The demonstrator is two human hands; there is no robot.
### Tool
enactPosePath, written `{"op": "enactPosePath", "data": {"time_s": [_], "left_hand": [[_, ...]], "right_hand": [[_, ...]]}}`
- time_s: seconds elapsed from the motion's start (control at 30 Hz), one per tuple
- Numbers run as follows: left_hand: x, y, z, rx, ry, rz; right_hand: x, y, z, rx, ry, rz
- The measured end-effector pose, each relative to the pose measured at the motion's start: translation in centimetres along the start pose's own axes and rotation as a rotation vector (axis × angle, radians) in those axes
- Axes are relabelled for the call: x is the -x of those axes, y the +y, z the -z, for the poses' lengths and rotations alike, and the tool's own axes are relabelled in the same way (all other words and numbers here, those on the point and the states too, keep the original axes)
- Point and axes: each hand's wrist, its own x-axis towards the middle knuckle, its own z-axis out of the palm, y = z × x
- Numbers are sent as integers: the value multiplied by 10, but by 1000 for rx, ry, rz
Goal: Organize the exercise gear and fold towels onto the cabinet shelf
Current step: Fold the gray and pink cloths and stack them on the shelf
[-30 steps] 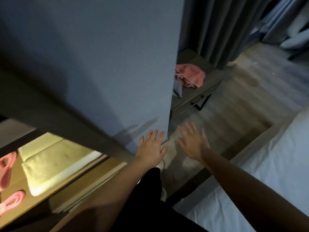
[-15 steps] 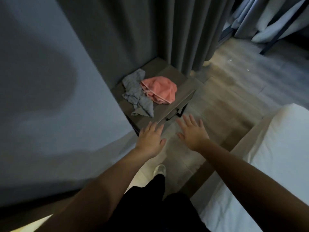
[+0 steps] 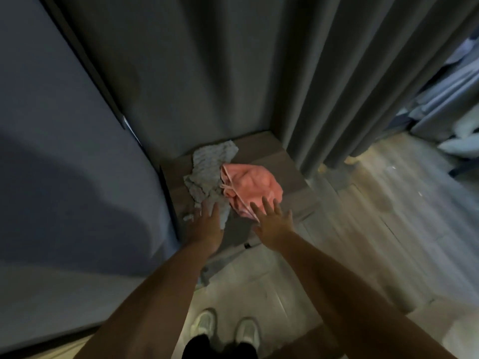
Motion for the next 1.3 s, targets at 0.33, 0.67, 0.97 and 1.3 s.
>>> {"op": "enactPosePath", "data": {"time_s": [0.33,0.67,0.97,1.3], "left_hand": [[-147,-19,-45,119,94,199],[-146,-2,-68,237,316,142],[-7,37,18,507,313,114],[161,31,31,642,444,-51]], "right_hand": [[-144,13,-40,-200,89,71],[-144,41,-54,-427,147,-4],[-16,48,34,-526,284,44],[142,17,71,-690,452,94]]}}
